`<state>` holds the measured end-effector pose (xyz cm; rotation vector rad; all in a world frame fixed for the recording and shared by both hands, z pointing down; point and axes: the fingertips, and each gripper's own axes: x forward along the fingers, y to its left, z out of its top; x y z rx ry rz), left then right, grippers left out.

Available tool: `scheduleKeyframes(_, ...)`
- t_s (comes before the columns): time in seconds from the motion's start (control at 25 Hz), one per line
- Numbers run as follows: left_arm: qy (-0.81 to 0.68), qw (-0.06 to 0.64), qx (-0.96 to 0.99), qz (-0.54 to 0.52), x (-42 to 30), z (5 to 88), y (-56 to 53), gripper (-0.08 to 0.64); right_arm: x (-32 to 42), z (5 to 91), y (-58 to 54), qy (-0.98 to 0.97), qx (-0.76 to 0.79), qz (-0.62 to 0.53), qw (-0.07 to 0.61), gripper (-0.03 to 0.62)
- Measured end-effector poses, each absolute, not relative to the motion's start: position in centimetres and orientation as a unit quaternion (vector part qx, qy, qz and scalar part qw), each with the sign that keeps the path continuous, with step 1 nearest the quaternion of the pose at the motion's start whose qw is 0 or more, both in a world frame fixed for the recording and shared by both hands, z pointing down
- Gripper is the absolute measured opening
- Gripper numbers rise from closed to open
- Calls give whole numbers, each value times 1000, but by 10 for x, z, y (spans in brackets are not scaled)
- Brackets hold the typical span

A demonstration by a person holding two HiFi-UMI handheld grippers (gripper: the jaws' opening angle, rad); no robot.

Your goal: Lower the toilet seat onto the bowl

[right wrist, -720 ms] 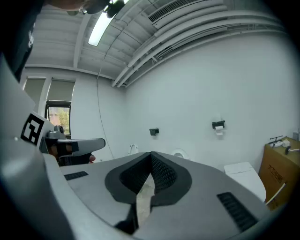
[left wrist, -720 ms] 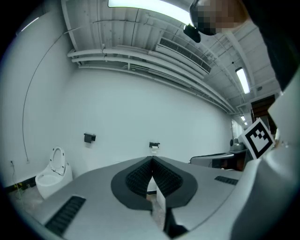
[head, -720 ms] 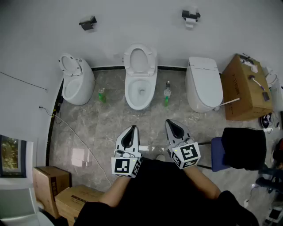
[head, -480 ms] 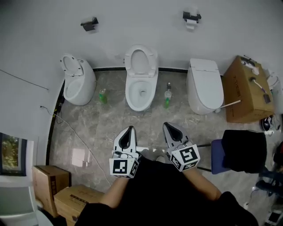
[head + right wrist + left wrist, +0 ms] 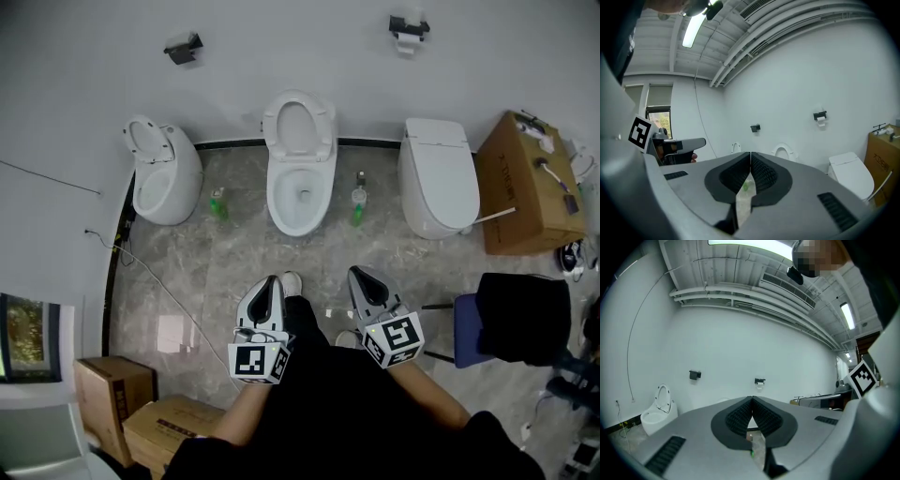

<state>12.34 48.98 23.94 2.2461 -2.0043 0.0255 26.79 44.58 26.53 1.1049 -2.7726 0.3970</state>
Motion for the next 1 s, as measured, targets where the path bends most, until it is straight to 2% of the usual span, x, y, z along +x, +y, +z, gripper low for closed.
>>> scheduleKeyframes(0.4,-638,82,766,10,67,257,399,14,218,285,367,-898,408,135,92,32)
scheduleKeyframes(0.72,-621,86,779,-25,-24,246,315,14,114,287,275,-911,377,122,115,32)
scheduleKeyframes(1.0,-618,118,777,-25,-93,254,265,14,40,275,220,-907,393,109,103,32)
